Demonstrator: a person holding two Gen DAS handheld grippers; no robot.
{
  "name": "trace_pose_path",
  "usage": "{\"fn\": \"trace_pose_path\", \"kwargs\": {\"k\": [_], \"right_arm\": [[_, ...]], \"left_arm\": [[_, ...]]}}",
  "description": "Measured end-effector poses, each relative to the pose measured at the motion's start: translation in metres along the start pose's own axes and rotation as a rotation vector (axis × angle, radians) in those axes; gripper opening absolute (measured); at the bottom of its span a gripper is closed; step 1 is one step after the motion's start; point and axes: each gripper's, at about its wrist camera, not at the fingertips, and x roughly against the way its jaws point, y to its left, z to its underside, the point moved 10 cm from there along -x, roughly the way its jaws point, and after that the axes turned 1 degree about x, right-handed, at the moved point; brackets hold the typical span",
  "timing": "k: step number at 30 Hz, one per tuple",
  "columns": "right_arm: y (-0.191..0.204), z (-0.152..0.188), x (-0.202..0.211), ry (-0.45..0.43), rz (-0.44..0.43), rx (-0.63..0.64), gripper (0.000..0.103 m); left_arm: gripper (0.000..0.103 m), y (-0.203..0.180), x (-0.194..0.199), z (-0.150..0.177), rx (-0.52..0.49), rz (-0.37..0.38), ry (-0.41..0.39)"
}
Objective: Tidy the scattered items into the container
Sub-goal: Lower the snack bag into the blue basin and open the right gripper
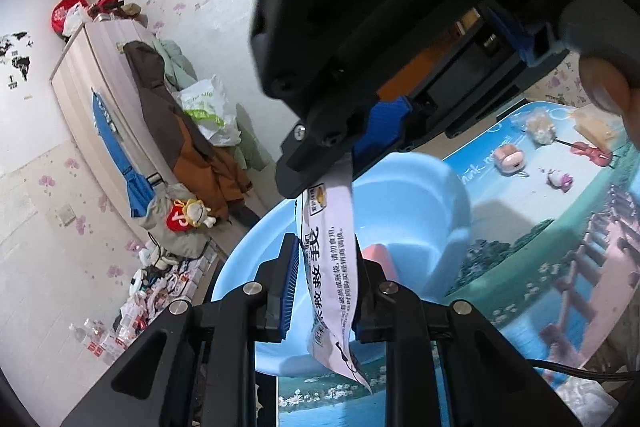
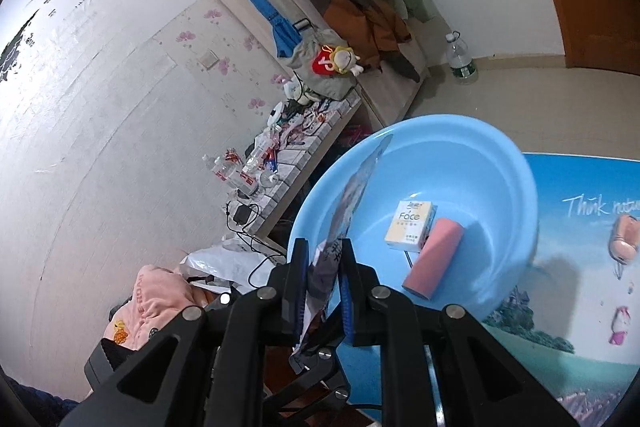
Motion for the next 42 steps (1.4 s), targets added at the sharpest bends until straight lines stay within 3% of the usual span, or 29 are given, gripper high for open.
{"fn": "trace_pose_path", "kwargs": {"k": [17,19,24,38,42], "right_arm": [[-0.03,-0.014,-0.029,0.003,-0.041,-0.092,0.015],[-0.033,-0.014,-0.031,0.005,-0.041,-0.099,0.015],[-0.04,-0.015,-0.034,0.001,-0.06,-0.139,0.015],[-0.09,-0.021,-0.054,-0.002,-0.12,-0.361,0.015],[-0.101,-0.018,-0.06,0.013,-0.089,-0.369,0.015]], "left_arm": [[0.027,0.002,-0.029,0.012,-0.028,0.001,0.026],[0.031,0.003,-0.03,0.011,-0.026,-0.004,0.026],[0.061,0.008,-0.029,0.008,-0.021,-0.026,0.016],[0.069,0.013,-0.031,0.008,-0.005,-0.007,0.03],[0.073,0.015,-0.029,0.01,0.005,0.001,0.032]]}}
